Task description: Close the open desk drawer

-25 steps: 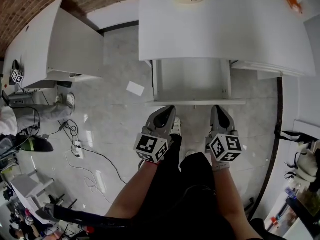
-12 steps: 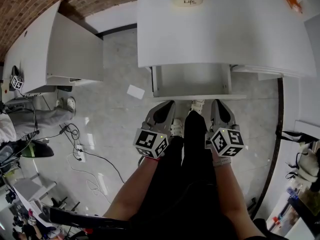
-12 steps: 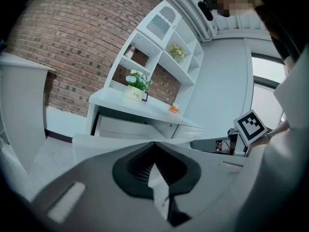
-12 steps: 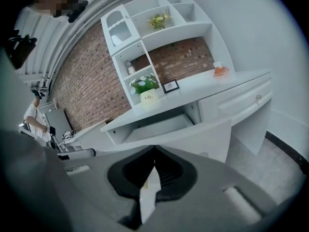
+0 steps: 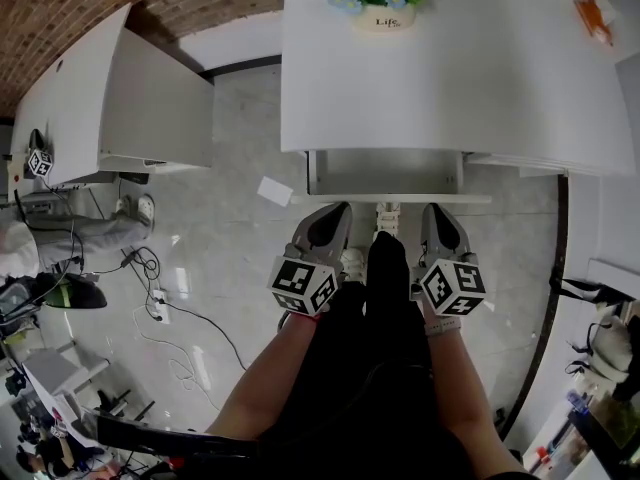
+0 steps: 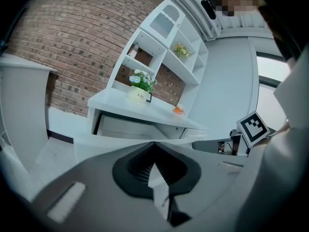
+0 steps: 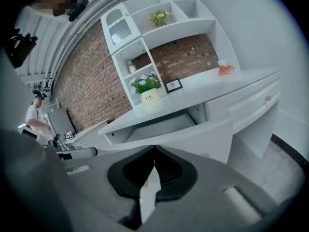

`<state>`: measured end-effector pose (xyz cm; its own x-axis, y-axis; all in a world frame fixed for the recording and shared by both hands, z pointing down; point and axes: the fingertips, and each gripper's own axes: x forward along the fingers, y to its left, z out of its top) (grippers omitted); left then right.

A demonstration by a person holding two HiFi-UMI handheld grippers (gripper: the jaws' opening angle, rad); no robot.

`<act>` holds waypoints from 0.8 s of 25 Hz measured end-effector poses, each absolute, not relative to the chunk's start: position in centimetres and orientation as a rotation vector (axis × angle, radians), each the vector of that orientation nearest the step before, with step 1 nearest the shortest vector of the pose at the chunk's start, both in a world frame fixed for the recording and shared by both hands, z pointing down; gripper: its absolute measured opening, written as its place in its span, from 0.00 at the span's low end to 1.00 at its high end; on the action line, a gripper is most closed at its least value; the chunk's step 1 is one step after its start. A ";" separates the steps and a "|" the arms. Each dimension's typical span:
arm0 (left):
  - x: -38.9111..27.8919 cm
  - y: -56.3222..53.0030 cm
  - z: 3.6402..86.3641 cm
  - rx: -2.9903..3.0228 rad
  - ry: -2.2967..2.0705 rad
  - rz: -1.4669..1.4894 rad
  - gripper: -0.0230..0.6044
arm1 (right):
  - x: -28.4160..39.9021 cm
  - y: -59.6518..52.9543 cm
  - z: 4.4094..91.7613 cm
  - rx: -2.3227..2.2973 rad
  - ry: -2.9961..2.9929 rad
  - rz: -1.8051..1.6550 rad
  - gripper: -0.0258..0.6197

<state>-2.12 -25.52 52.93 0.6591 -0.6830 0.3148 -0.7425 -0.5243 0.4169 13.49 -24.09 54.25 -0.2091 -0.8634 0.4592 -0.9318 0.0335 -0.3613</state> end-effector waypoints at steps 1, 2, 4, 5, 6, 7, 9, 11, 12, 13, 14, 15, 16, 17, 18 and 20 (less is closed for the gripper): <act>-2.0 -25.8 52.9 2.354 -1.105 0.152 0.04 | 13.6 -24.3 54.3 1.901 -2.175 0.917 0.04; -2.0 -26.0 52.9 2.355 -1.104 0.153 0.04 | 13.6 -24.6 54.2 1.901 -2.177 0.922 0.04; -2.0 -26.4 52.9 2.354 -1.105 0.154 0.04 | 13.6 -25.0 54.2 1.901 -2.184 0.929 0.04; -2.0 -26.7 52.9 2.354 -1.106 0.154 0.04 | 13.6 -25.2 54.2 1.900 -2.186 0.930 0.04; -2.0 -26.9 52.9 2.354 -1.108 0.154 0.04 | 13.6 -25.5 54.2 1.900 -2.187 0.930 0.04; -2.0 -27.1 52.9 2.355 -1.111 0.155 0.04 | 13.6 -25.7 54.2 1.899 -2.187 0.930 0.04; -2.0 -27.6 52.9 2.358 -1.115 0.156 0.04 | 13.6 -26.2 54.3 1.900 -2.188 0.933 0.04; -1.8 -27.9 52.9 2.357 -1.114 0.158 0.04 | 13.8 -26.5 54.2 1.903 -2.188 0.933 0.04; -1.8 -28.1 52.9 2.357 -1.113 0.159 0.04 | 13.8 -26.7 54.2 1.904 -2.187 0.932 0.04; -1.8 -28.2 52.9 2.357 -1.113 0.160 0.04 | 13.8 -26.8 54.2 1.902 -2.186 0.931 0.04; -1.9 -28.4 52.9 2.357 -1.114 0.161 0.04 | 13.7 -27.0 54.2 1.900 -2.185 0.930 0.04; -1.9 -28.6 52.9 2.358 -1.115 0.162 0.04 | 13.7 -27.2 54.2 1.898 -2.184 0.928 0.04; -1.8 -28.8 52.9 2.359 -1.115 0.163 0.04 | 13.8 -27.5 54.2 1.897 -2.184 0.927 0.04; -1.8 -29.1 52.9 2.359 -1.116 0.164 0.04 | 13.8 -27.7 54.2 1.897 -2.183 0.927 0.04; -1.7 -29.3 52.9 2.360 -1.117 0.165 0.04 | 13.9 -27.9 54.2 1.897 -2.182 0.927 0.04; -1.7 -29.7 52.9 2.359 -1.120 0.165 0.04 | 13.9 -28.3 54.3 1.894 -2.182 0.928 0.04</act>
<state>-1.67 -29.68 52.95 0.6508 -0.6882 0.3208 -0.7515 -0.5234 0.4017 13.91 -28.31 54.25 -0.2172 -0.8624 0.4573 -0.9276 0.0364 -0.3719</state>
